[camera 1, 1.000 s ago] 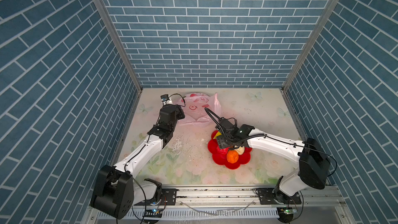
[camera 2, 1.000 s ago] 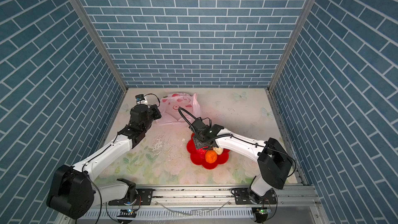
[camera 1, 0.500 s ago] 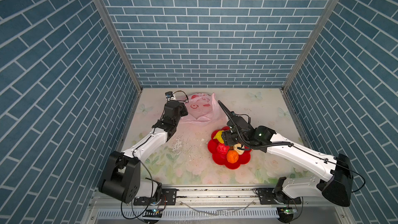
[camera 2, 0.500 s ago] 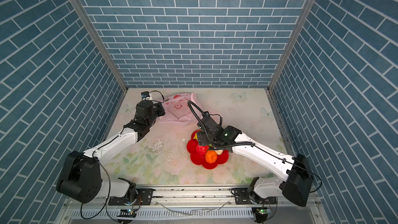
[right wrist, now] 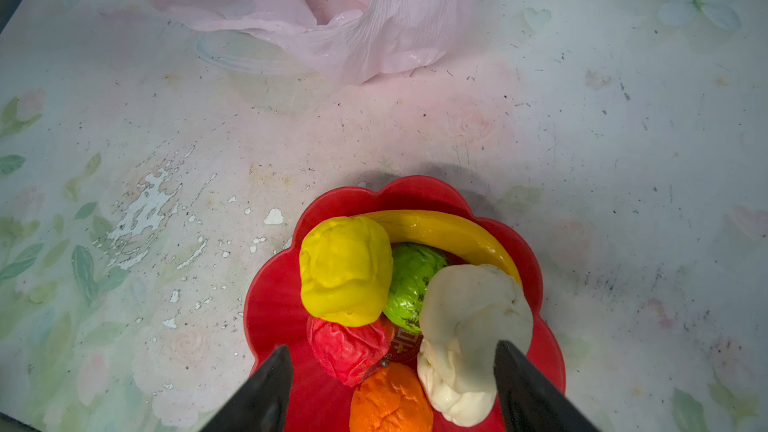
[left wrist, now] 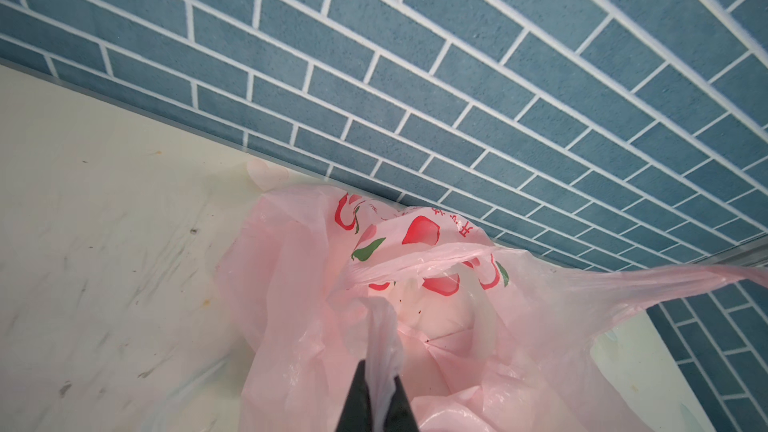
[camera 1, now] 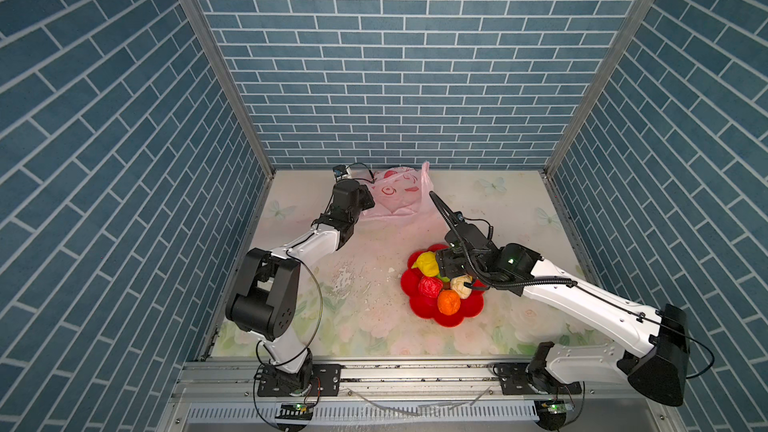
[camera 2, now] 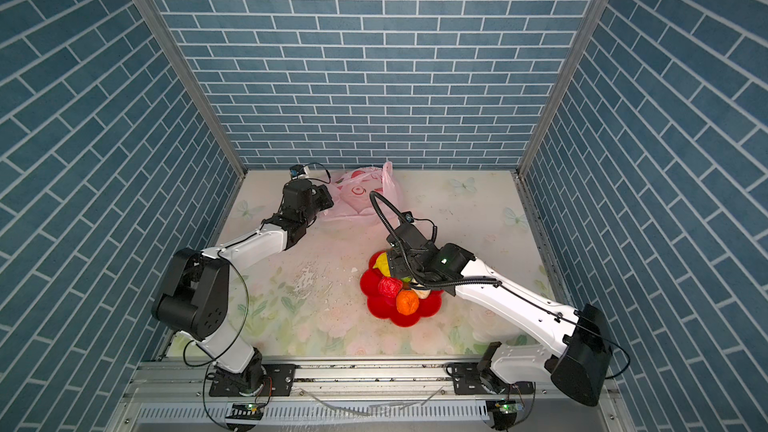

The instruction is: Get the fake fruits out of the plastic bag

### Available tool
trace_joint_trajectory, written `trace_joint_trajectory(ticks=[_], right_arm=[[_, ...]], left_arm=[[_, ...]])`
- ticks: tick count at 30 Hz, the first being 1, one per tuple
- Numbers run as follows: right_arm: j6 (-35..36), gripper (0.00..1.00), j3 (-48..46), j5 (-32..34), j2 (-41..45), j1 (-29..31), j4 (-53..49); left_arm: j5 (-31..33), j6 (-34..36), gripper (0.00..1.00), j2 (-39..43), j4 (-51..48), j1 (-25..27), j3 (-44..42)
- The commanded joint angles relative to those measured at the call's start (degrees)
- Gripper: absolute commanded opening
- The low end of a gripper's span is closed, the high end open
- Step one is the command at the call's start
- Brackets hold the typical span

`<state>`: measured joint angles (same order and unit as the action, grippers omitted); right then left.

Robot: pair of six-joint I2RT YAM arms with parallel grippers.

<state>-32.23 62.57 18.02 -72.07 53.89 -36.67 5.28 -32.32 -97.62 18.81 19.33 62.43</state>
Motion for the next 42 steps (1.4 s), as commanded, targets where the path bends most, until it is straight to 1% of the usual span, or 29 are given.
trace_joint_trajectory(ticks=[1, 3, 8, 15, 17, 22, 27, 28, 30, 31, 35, 39, 42], right_arm=[[-0.6, 0.78, -2.2, 1.5, 1.4, -1.4, 1.6], [0.0, 0.78, -2.5, 1.1, 1.5, -2.2, 2.5], [1.4, 0.79, -3.1, -0.3, 1.5, -4.2, 5.9], [3.7, 0.80, -3.5, -1.5, 0.8, -6.7, 10.2], [4.5, 0.80, -3.7, -1.7, 0.8, -7.2, 11.3], [6.0, 0.83, -5.3, -0.2, 2.3, -8.3, 14.4], [7.6, 0.85, -7.9, 4.1, 5.3, -10.7, 17.2], [8.2, 0.90, -8.4, 4.8, 6.1, -11.5, 17.7], [9.4, 0.98, -9.6, 5.3, 7.1, -13.2, 18.9], [10.2, 0.99, -10.3, 5.5, 7.6, -13.9, 19.8], [12.6, 0.99, -13.2, 7.1, 9.3, -15.9, 23.4], [14.9, 0.99, -18.3, 9.1, 11.7, -17.1, 30.5], [15.8, 0.99, -22.1, 12.5, 13.1, -17.9, 35.1]], left_arm=[[-1.0, -0.7, 0.17, -0.5, 1.1, -0.4, 2.5], [-0.8, -0.4, 0.25, 0.1, 0.8, -0.4, 2.6], [-0.4, 2.1, 0.52, 2.6, -1.9, -0.4, 2.6], [-0.2, 4.7, 0.86, 7.9, -4.9, -0.5, 1.4], [-0.8, 5.8, 0.99, 9.6, -7.1, -0.4, 1.8], [-1.6, 7.7, 0.99, 15.6, -12.6, -0.4, 1.3], [-1.0, 8.7, 0.99, 23.6, -18.3, -0.4, -1.9], [-0.1, 9.1, 0.99, 25.3, -19.8, -0.4, -2.6], [2.0, 9.7, 0.99, 28.4, -22.1, -0.4, -5.0], [3.5, 10.0, 0.99, 29.9, -23.1, -0.4, -6.4], [8.3, 11.2, 0.99, 36.0, -26.1, -0.4, -11.9], [14.4, 12.3, 0.99, 43.2, -29.1, -0.4, -17.1], [19.8, 13.2, 0.99, 48.4, -31.6, -0.4, -20.6]])
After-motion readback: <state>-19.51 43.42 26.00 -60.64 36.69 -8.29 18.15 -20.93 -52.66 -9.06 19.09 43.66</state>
